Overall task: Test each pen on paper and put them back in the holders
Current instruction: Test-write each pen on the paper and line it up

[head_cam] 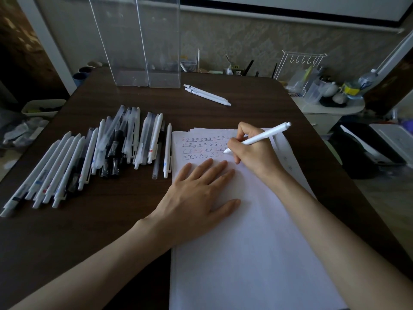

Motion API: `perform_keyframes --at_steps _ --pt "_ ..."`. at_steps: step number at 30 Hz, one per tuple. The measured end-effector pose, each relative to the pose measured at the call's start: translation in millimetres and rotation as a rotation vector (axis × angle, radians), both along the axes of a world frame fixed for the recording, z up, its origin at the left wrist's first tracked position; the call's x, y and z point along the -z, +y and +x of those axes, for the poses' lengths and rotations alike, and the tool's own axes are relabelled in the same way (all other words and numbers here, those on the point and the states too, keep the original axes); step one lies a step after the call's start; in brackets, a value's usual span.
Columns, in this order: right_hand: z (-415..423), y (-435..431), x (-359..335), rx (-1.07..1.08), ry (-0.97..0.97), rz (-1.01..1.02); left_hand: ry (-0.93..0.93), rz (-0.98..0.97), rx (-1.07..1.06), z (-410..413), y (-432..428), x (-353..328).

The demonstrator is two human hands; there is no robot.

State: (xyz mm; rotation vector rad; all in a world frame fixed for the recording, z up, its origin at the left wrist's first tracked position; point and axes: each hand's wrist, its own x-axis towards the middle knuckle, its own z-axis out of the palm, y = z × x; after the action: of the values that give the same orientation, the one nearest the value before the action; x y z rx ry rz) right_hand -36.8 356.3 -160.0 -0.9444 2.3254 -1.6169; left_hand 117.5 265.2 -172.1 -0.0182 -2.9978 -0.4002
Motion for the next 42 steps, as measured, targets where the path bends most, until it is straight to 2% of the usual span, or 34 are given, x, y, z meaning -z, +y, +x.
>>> perform_keyframes --at_steps 15,20,24,27,30,37,42 --pt "1 0 -1 -0.002 -0.022 0.032 0.028 0.008 0.001 0 0 1" --pt "-2 2 0 -0.006 -0.027 -0.028 0.072 0.03 0.013 0 -3 0" --pt "-2 4 0 -0.034 -0.03 -0.056 0.154 0.121 -0.017 -1 -5 -2" --pt "-2 5 3 -0.058 0.055 -0.031 0.177 0.257 -0.07 1 -6 -7" --pt "-2 4 2 -0.07 0.102 0.025 0.178 0.364 -0.032 3 -4 -13" --pt "2 5 -1 -0.175 0.079 0.051 0.237 0.408 -0.006 0 -8 -10" --pt "4 7 -3 -0.206 0.097 0.062 0.272 0.319 0.05 -1 -10 -5"
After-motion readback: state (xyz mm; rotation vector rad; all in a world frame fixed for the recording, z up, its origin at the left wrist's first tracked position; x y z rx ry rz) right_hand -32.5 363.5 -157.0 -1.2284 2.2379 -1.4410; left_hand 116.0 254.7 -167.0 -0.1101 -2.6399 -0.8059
